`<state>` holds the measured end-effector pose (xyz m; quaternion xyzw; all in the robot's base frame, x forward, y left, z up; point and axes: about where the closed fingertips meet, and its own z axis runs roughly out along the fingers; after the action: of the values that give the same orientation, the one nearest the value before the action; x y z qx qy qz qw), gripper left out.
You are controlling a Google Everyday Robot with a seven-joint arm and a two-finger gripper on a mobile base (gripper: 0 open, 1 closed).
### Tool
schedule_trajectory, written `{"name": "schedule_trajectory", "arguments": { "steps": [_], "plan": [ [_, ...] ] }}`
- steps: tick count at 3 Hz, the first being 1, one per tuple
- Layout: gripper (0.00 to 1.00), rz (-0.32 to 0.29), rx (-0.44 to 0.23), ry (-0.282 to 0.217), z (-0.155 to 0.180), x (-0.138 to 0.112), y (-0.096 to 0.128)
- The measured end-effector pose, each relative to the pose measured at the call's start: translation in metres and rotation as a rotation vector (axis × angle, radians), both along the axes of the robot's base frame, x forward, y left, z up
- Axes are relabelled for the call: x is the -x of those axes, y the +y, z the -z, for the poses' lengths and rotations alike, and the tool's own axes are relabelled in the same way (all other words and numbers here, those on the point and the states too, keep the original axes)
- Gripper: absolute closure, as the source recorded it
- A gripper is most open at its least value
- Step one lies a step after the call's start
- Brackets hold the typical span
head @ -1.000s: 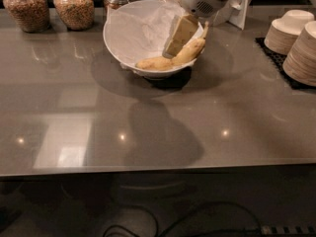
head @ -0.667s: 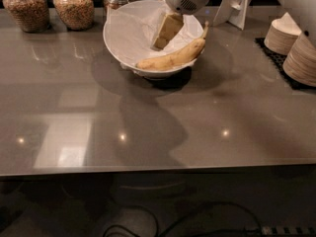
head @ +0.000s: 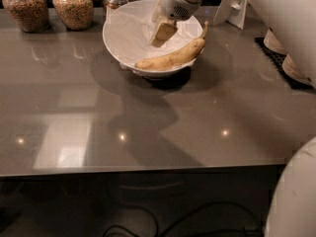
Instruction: Pick banana from white bowl
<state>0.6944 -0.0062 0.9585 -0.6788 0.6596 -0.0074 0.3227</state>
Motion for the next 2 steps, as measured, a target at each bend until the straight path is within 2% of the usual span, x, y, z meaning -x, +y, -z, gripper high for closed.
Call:
{"name": "schedule_trajectory", "arguments": {
  "steps": [2],
  "plan": [
    [0.44,0.056,0.06,0.151,0.042,-0.006,-0.011]
  ]
}}
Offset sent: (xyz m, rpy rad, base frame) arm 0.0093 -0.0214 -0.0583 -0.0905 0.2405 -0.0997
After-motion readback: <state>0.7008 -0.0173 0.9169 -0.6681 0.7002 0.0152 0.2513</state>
